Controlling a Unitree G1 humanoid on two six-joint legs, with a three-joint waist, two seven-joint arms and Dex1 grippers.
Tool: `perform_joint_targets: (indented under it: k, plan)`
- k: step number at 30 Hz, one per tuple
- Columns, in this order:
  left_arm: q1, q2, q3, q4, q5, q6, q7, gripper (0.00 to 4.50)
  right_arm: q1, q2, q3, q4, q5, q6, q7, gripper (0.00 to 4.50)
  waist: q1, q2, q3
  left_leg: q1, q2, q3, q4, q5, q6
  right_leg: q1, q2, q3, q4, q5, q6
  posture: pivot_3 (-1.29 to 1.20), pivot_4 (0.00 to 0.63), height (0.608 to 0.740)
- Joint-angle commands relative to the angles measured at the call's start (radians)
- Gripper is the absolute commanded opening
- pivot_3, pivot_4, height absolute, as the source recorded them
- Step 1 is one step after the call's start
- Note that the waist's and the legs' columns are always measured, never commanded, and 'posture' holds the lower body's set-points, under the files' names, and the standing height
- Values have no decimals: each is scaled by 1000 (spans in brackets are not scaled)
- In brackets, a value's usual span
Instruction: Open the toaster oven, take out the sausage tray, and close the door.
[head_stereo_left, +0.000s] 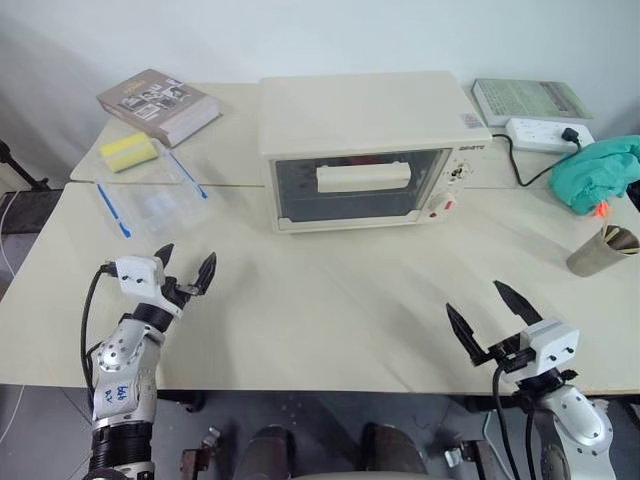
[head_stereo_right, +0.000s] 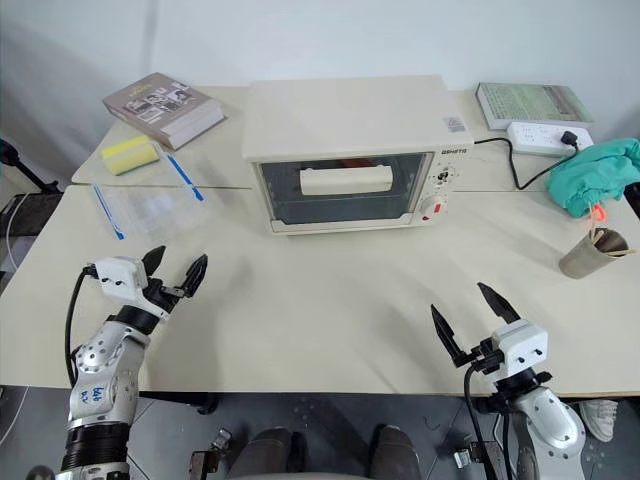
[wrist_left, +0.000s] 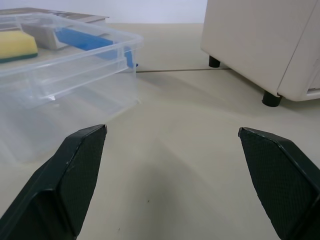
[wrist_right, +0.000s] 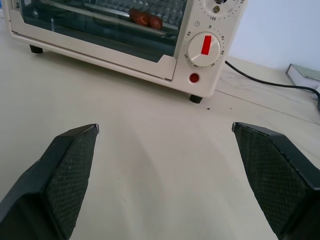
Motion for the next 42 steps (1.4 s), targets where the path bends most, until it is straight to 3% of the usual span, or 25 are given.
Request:
perform_joint_targets:
  k: [1,4,7,14,18,20,28,42]
  plan:
    - [6,19,0,-48,15,2,7,4478,-21,-18,6,-19,16,-6,24,4500,-1,0,0,0,0,0,0,0,0,0,0,0,0,0,0,0,150,740]
    - [30,12,11,-93,-48,15,-44,4478,-79,-17,18,11,20,-8,42,4500,-5,0,0,0,0,0,0,0,0,0,0,0,0,0,0,0,150,740]
    - [73,37,30,-158,-183,36,-198,4478,-150,-13,20,27,48,24,44,4500,-9,0,0,0,0,0,0,0,0,0,0,0,0,0,0,0,150,740]
    - [236,311,151,-269,-487,319,-545,4478,-458,-148,109,1,226,386,203,4500,-29,2,1,1,3,0,1,0,0,-1,1,0,2,0,-1,0,150,740]
    - [328,370,201,-357,-583,415,-614,4478,-606,-199,146,36,233,546,232,4500,-24,3,2,-1,3,-2,1,-1,0,-1,1,-1,1,0,-1,0,150,740]
    - [342,349,243,-402,-629,418,-596,4478,-698,-196,150,88,231,593,230,4500,-24,2,2,-1,3,-2,1,-2,0,-1,1,-1,1,0,-1,0,150,740]
    - [333,305,251,-453,-644,422,-563,4478,-918,-156,192,303,169,604,311,4500,-28,2,2,-1,2,0,1,-2,-1,-1,1,-2,1,0,0,0,150,740]
    - [246,300,203,-458,-606,397,-547,4478,-910,-139,212,207,212,612,516,4500,-27,2,2,-2,3,1,1,-2,-1,-2,1,-3,1,0,0,0,150,740]
